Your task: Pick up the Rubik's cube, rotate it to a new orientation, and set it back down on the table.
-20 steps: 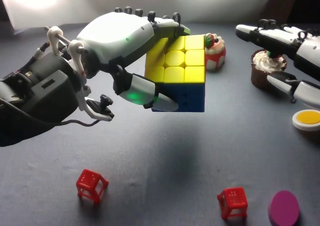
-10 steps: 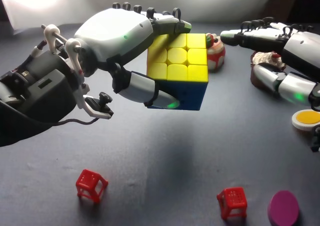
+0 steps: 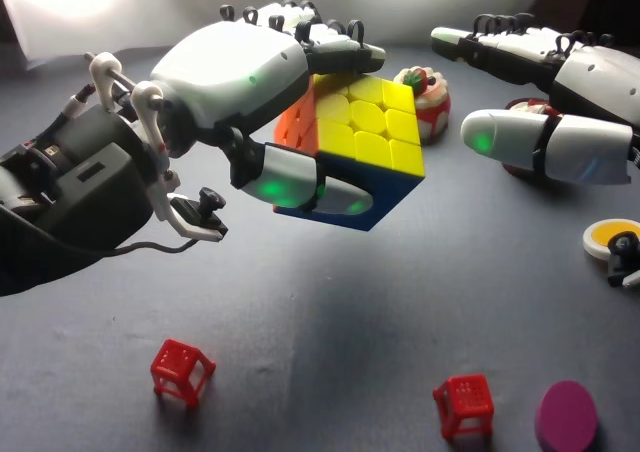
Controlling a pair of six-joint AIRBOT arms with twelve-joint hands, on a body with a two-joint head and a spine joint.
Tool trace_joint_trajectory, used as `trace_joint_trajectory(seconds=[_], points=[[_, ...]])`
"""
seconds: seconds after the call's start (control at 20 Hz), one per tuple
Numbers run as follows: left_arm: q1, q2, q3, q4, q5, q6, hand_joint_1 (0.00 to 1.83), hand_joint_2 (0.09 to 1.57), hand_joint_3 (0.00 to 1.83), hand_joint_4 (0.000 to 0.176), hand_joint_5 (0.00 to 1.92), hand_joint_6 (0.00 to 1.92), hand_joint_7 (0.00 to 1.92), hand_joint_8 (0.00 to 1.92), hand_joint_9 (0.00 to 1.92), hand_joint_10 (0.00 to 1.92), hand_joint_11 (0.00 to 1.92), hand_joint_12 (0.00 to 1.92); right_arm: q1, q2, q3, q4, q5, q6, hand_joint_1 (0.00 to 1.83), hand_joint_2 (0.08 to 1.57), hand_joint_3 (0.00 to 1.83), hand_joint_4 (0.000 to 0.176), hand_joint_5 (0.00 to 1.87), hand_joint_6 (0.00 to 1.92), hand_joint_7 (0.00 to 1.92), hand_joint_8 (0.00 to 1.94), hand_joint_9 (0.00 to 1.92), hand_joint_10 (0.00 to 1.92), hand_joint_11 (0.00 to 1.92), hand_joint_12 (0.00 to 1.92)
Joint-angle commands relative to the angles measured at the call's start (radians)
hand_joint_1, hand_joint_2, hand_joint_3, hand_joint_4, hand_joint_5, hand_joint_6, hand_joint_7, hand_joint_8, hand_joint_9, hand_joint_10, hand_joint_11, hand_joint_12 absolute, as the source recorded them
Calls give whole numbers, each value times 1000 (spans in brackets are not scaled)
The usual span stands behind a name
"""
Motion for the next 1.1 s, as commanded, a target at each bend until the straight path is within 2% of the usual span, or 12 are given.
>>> trace_joint_trajectory(seconds=[0.0,0.2,0.25,0.4,0.45,0.6,0.65,0.7,0.75,0.9,1.0,1.05], points=[[-8,5,-3,5,-159,-18,622,1320,0,0,411,614,301,1204,39,1647,1,1921,18,1,6,22,116,10,0,1256,0,0,141,7,164,4,172,85,0,604],[0,8,-8,17,-180,-31,822,1324,2,0,445,467,439,1628,348,1919,489,1921,26,-6,16,22,97,10,0,1241,0,0,118,8,155,2,186,96,0,802],[1,8,-9,20,-183,-33,1217,1336,6,0,475,511,568,1666,412,1921,518,1921,27,-8,18,22,92,10,0,1235,0,0,111,2,138,4,172,92,0,569],[4,13,-14,23,-195,-35,1234,1331,0,0,246,736,575,1647,297,1896,411,1921,27,-9,21,21,87,12,0,1222,0,0,82,1,111,1,141,76,0,194],[6,15,-14,23,-198,-36,882,1357,12,0,118,571,167,1245,59,1460,81,1921,27,-9,21,20,87,12,0,1207,0,0,77,0,104,0,136,69,0,57],[14,18,-15,23,-212,-46,704,1319,0,0,484,451,516,1359,342,1811,363,1921,27,-8,22,19,87,22,0,1230,0,0,69,3,110,5,142,63,0,396],[17,19,-15,23,-217,-49,929,1257,0,0,499,560,641,1532,557,1899,656,1921,27,-8,21,18,88,24,0,1231,0,0,74,4,114,4,147,63,0,472],[20,20,-15,23,-221,-51,928,1324,9,0,558,1377,625,1618,612,1917,765,1921,27,-8,21,17,88,26,0,1237,1,0,72,3,105,0,136,58,0,490],[22,21,-15,23,-227,-54,1064,1380,13,0,416,1569,629,1764,529,1920,761,1921,27,-8,21,17,91,26,0,1244,2,0,72,2,97,3,140,58,0,560],[32,25,-17,23,-251,-67,1097,1421,6,0,339,1652,589,1854,612,1917,845,1921,26,-8,20,12,97,36,0,1222,0,0,82,6,132,13,127,49,0,609],[37,27,-19,23,-265,-75,1243,1342,0,0,292,877,585,1664,606,1853,751,1921,26,-8,20,10,97,49,0,1203,0,0,70,0,119,1,93,29,0,554],[41,28,-20,23,-274,-80,1157,1352,7,0,389,1421,682,1659,605,1751,685,1921,26,-8,20,9,98,52,0,1184,0,0,75,2,118,0,89,24,0,527]])
